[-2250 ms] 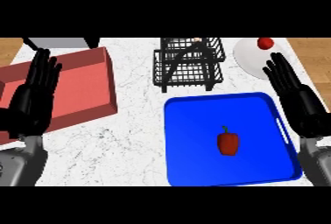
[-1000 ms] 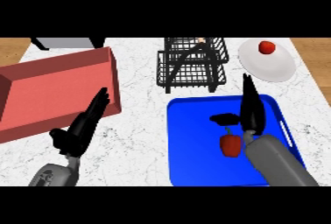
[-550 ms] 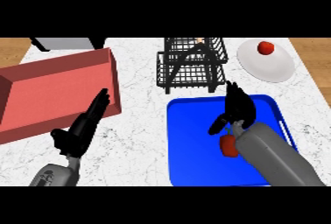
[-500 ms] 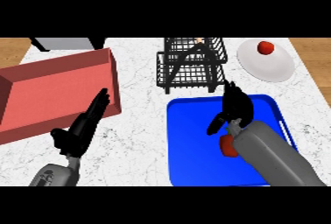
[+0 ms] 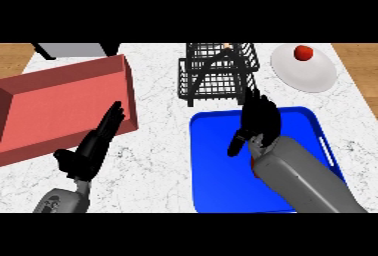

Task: Pick the bell pepper from the tray and place it in the tiered basket

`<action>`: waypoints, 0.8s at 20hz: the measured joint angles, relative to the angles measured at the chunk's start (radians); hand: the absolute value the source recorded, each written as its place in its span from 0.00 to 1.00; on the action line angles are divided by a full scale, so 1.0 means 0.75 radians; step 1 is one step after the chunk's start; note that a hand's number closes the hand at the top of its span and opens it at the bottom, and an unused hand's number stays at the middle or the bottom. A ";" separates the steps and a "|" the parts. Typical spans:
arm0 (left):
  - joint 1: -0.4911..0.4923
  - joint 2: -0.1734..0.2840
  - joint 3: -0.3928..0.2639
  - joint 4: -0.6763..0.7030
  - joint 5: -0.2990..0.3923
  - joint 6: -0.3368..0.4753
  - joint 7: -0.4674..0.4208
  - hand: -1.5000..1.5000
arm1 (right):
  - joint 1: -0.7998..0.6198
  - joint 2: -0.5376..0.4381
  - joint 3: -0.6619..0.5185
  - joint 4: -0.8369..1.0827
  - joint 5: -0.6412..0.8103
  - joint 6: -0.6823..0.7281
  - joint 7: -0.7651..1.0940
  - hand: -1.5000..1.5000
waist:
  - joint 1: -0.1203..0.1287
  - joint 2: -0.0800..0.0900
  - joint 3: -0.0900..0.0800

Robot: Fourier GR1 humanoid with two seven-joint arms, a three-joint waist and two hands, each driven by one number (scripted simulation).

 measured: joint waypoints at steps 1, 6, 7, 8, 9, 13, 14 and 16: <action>0.004 0.002 0.000 -0.004 -0.001 -0.002 -0.004 0.50 | 0.011 -0.005 -0.003 0.001 0.016 0.010 0.005 0.00 | -0.001 0.001 0.000; 0.012 -0.009 -0.005 -0.025 -0.013 0.016 0.014 0.50 | 0.071 0.009 -0.048 0.049 0.058 0.061 0.020 0.00 | 0.001 0.005 0.001; 0.017 -0.011 -0.006 -0.026 -0.014 0.014 0.009 0.50 | 0.086 0.015 -0.060 0.045 0.068 0.070 0.021 0.00 | 0.000 0.005 0.001; 0.016 -0.009 -0.003 -0.026 -0.012 0.009 0.010 0.50 | 0.104 0.026 -0.072 0.044 0.080 0.075 0.023 0.00 | -0.001 0.006 0.001; 0.019 -0.006 0.000 -0.022 -0.013 0.001 -0.006 0.50 | 0.127 0.032 -0.082 0.039 0.091 0.077 0.024 0.00 | 0.000 0.007 0.002; -0.007 -0.019 0.003 -0.006 -0.024 0.006 0.003 0.50 | 0.201 0.063 -0.112 0.014 0.149 0.083 0.024 0.00 | 0.007 0.012 0.004; -0.009 -0.015 0.007 -0.009 -0.022 0.001 0.011 0.50 | 0.218 0.073 -0.119 -0.004 0.169 0.087 0.024 0.00 | 0.009 0.013 0.003; -0.019 -0.021 0.009 -0.001 -0.028 0.004 0.014 0.50 | 0.250 0.094 -0.130 -0.010 0.212 0.092 0.025 0.00 | 0.010 0.014 0.003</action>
